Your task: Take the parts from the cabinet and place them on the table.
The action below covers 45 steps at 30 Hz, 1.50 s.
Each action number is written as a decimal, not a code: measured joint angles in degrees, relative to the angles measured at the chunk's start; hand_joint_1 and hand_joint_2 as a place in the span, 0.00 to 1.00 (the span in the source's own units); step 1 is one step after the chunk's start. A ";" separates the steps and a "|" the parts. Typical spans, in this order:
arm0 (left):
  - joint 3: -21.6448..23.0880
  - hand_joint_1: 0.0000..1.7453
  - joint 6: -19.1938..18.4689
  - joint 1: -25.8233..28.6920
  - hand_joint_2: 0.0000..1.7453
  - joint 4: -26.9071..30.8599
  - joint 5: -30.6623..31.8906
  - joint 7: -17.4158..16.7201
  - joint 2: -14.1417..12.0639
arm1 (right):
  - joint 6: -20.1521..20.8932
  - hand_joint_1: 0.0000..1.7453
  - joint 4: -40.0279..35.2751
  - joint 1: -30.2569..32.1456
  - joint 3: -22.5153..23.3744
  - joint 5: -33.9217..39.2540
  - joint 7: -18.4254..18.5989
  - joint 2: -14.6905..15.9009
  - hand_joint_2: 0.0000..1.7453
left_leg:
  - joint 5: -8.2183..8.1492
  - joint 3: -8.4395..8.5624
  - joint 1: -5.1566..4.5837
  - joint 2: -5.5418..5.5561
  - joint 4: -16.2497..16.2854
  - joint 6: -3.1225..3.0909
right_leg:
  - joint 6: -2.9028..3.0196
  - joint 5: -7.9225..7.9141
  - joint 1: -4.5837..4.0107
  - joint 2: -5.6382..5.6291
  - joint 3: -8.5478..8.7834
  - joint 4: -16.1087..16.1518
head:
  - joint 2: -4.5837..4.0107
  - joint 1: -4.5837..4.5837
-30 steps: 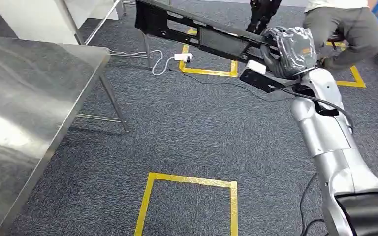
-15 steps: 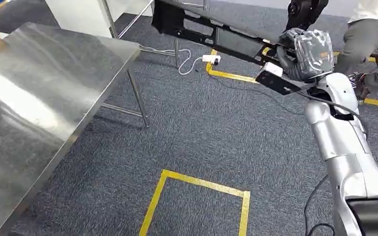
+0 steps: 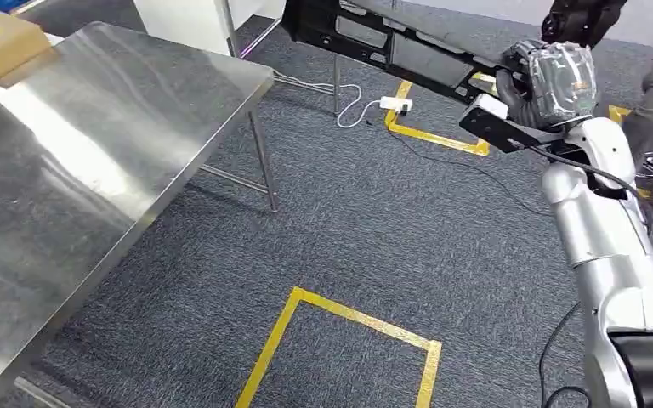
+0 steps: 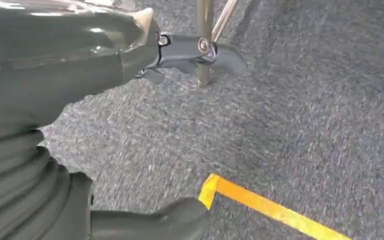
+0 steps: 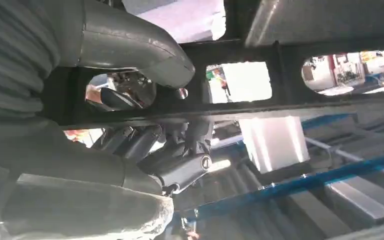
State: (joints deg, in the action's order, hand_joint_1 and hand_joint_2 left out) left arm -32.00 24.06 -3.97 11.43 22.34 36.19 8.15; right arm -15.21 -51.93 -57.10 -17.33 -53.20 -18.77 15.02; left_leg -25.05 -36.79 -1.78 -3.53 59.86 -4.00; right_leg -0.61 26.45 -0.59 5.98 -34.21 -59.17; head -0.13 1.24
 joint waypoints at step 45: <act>-2.49 0.00 0.72 0.00 1.00 0.09 0.22 -0.68 -0.52 | -5.99 1.00 24.24 -6.53 -3.02 -7.63 1.84 -14.16 1.00 | 2.22 -0.85 1.69 9.96 -0.94 1.60 | -2.56 -0.39 2.17 -8.60 -0.14 -0.16 | 0.00 0.68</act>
State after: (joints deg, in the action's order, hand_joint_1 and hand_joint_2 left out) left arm -34.49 24.79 -3.97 11.52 22.56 35.52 7.63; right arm -21.20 -27.69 -63.63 -20.35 -60.83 -16.94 0.85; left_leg -22.82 -37.64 -0.09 6.42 58.93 -2.40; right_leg -3.18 26.07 1.58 -2.62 -34.35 -59.33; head -0.13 1.92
